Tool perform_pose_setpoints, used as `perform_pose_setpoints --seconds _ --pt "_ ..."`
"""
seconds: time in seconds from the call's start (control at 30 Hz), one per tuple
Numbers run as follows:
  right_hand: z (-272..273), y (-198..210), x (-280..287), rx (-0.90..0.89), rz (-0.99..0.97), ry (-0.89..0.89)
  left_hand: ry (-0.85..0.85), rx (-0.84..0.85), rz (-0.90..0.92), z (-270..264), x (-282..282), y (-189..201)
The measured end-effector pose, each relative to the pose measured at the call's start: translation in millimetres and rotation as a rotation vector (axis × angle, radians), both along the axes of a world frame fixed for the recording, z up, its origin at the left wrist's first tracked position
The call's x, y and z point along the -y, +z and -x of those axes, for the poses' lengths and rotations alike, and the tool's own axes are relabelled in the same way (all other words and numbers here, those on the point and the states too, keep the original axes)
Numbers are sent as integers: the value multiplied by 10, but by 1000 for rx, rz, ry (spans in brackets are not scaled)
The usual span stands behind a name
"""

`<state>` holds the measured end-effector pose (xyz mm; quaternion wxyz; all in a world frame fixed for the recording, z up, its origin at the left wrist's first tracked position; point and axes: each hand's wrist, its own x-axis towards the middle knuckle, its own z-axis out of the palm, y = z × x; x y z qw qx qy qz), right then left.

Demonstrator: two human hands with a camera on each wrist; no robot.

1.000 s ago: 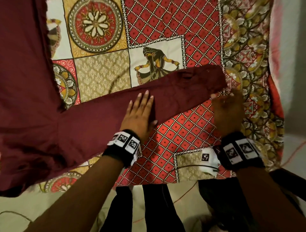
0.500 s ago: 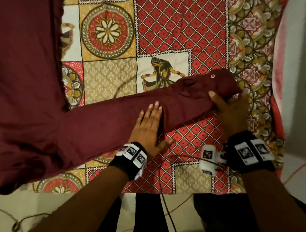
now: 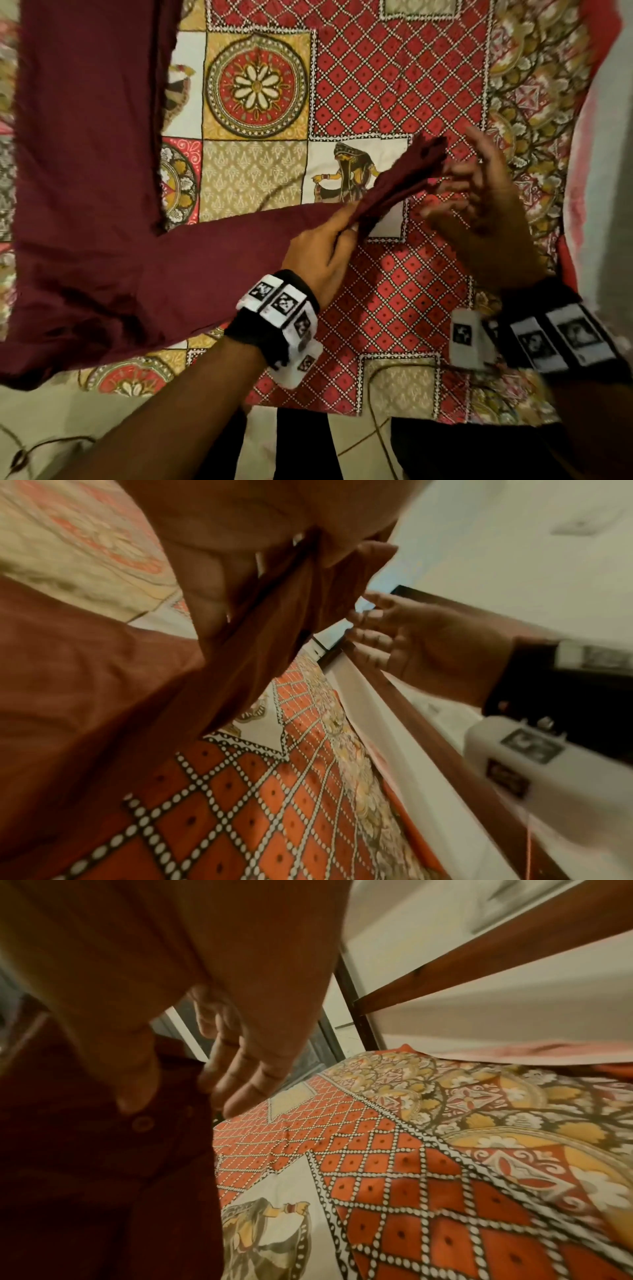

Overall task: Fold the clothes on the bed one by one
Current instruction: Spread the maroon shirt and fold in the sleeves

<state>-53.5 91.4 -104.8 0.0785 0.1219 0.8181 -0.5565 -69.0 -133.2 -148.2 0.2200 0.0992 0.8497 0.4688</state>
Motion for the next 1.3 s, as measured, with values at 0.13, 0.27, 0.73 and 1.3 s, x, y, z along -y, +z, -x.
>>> perform_pose_setpoints --seconds 0.13,0.27,0.73,1.3 --pt "546 84 145 -21 -165 271 146 250 -242 129 209 -91" --pt "955 376 442 125 -9 484 171 322 -291 181 443 -49" --pt "2807 769 2933 -393 261 432 505 525 -398 -71 2823 28" --pt "4622 -779 3875 -79 -318 132 659 429 -54 516 3948 -1069"
